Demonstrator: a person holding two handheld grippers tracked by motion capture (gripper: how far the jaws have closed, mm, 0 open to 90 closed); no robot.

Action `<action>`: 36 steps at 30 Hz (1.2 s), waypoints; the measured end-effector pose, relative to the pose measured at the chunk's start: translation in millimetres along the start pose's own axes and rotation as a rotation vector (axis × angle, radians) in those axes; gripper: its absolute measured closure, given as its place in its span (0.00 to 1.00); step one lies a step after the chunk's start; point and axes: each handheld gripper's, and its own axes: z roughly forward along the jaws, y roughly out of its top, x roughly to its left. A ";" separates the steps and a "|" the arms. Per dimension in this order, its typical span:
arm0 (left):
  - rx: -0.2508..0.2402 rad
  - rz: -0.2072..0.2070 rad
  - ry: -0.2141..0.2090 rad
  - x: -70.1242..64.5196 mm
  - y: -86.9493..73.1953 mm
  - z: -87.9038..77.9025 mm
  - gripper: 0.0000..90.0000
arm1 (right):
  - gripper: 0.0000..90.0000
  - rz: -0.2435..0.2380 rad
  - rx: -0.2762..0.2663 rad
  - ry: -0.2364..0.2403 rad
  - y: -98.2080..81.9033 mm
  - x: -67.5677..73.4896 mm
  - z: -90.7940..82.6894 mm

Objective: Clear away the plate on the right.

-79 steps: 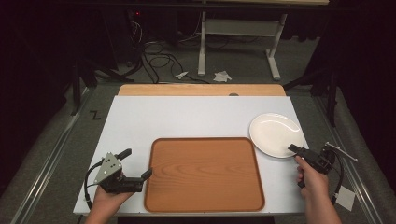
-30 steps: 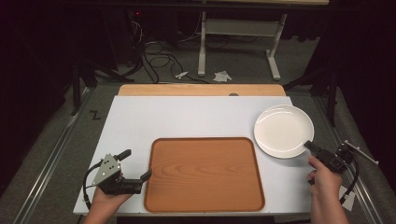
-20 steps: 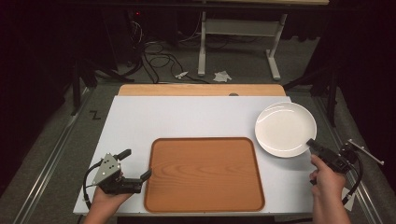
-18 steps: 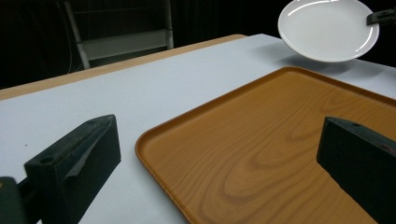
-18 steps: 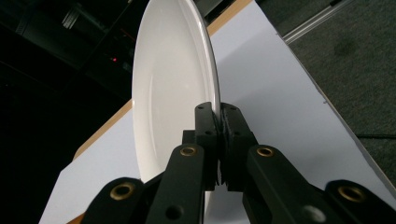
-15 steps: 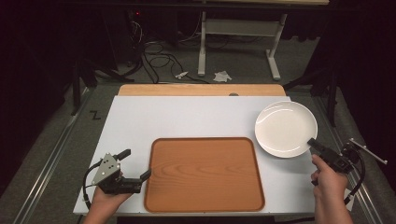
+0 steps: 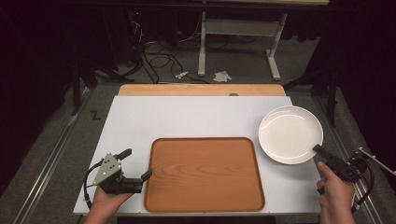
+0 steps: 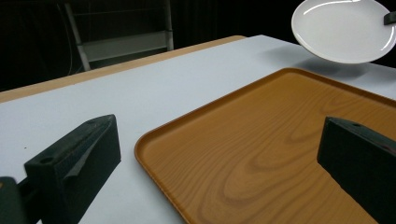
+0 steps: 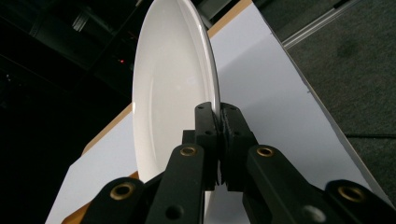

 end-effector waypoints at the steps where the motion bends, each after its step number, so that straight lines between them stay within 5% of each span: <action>1: 0.000 0.000 0.000 0.0 0.0 0.0 0.00 | 1.00 -0.002 -0.001 0.003 0.2 0.8 -0.1; 11: -0.005 -0.005 0.009 2.1 0.0 0.0 0.00 | 1.00 -0.013 0.023 0.038 -1.7 9.4 2.1; 18: -0.009 0.004 0.003 0.7 1.6 0.5 0.00 | 1.00 -0.031 0.058 0.109 -7.9 23.6 5.1; 36: -0.023 0.008 0.007 1.3 2.7 -1.9 0.00 | 1.00 -0.070 0.197 0.237 -37.6 64.5 26.8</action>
